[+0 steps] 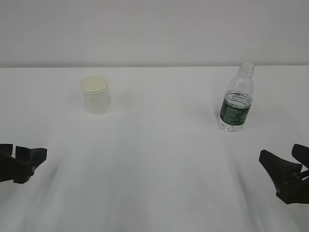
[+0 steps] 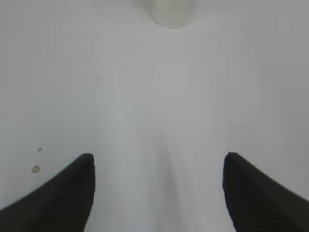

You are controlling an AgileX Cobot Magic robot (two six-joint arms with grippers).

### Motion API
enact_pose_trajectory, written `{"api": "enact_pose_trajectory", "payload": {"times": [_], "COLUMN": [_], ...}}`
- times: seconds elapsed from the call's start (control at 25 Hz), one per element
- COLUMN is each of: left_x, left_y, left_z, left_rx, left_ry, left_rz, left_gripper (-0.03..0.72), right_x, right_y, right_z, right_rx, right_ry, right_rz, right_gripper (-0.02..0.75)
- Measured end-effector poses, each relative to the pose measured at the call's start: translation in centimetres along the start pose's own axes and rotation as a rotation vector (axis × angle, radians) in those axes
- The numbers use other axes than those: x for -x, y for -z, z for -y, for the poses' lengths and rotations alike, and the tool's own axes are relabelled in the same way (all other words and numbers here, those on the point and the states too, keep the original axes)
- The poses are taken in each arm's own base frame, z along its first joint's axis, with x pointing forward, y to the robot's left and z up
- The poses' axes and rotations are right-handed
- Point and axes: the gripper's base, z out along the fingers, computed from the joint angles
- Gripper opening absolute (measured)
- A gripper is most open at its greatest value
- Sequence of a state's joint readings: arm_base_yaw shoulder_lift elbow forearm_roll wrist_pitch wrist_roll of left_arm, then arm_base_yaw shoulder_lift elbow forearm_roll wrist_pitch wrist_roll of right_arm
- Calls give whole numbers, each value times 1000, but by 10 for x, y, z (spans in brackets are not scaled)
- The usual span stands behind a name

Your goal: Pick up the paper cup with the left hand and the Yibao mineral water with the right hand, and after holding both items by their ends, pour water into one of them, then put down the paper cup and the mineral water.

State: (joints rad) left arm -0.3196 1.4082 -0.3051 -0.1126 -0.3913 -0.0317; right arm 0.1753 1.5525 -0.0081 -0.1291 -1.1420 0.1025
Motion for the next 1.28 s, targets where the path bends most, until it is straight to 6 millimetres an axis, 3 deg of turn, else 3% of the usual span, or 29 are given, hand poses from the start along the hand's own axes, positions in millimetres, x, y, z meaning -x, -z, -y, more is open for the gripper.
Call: {"api": "enact_pose_trajectory", "payload": {"times": [0.32,0.48,0.76,1.28], "left_x": [-31,-35,-36,-56], "left_y": [28,40,35,18], "left_z": [-8,-9,-9,-11], "left_rx": [-16,-32,-33,-3], "left_ry": [69,61,47,40], "left_rz": [250,359,378,233], "left_gripper": [588,587,584,555], "right_x": [0,0,0,0], "right_y": [0,0,0,0], "right_z": [0,0,0,1], "right_rx": [0,-1,-1,-11], "right_ry": [0,-1,-1,-5], "right_rz": [2,3,3,4], "right_gripper": [592,592,592,591]}}
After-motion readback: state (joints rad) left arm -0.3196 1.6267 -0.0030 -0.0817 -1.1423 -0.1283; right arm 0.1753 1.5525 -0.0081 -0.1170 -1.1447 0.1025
